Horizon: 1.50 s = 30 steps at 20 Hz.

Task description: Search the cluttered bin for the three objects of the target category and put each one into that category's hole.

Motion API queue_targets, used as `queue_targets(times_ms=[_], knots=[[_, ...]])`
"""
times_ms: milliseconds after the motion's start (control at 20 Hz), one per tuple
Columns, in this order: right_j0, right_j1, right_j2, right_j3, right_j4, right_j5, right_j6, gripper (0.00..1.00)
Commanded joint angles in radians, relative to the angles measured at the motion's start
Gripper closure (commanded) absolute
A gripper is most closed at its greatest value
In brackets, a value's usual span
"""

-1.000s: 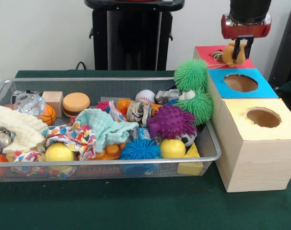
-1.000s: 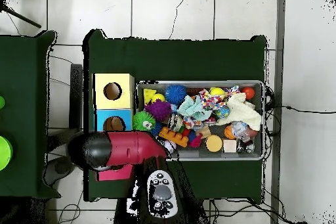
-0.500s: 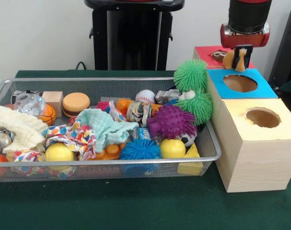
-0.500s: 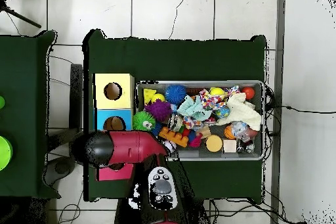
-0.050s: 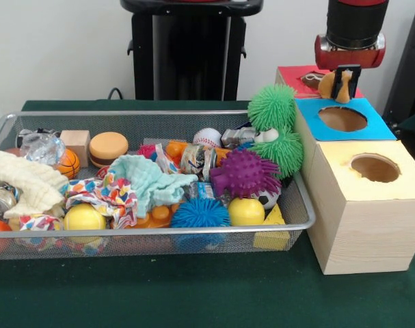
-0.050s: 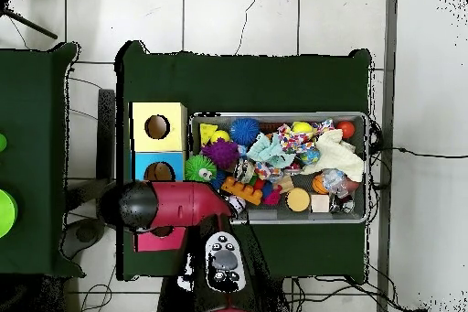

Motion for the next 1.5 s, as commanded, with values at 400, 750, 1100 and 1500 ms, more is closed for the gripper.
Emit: queue_targets(times_ms=[400, 750, 1100, 1500], knots=[[-0.043, 0.162, 0.022, 0.012, -0.018, -0.259, 0.162, 1.00], [-0.107, 0.155, 0.055, 0.127, -0.074, -0.385, 0.141, 1.00], [-0.134, 0.220, 0.066, 0.143, -0.123, -0.494, 0.131, 1.00], [-0.183, 0.244, 0.089, 0.185, -0.150, -0.456, 0.084, 1.00]])
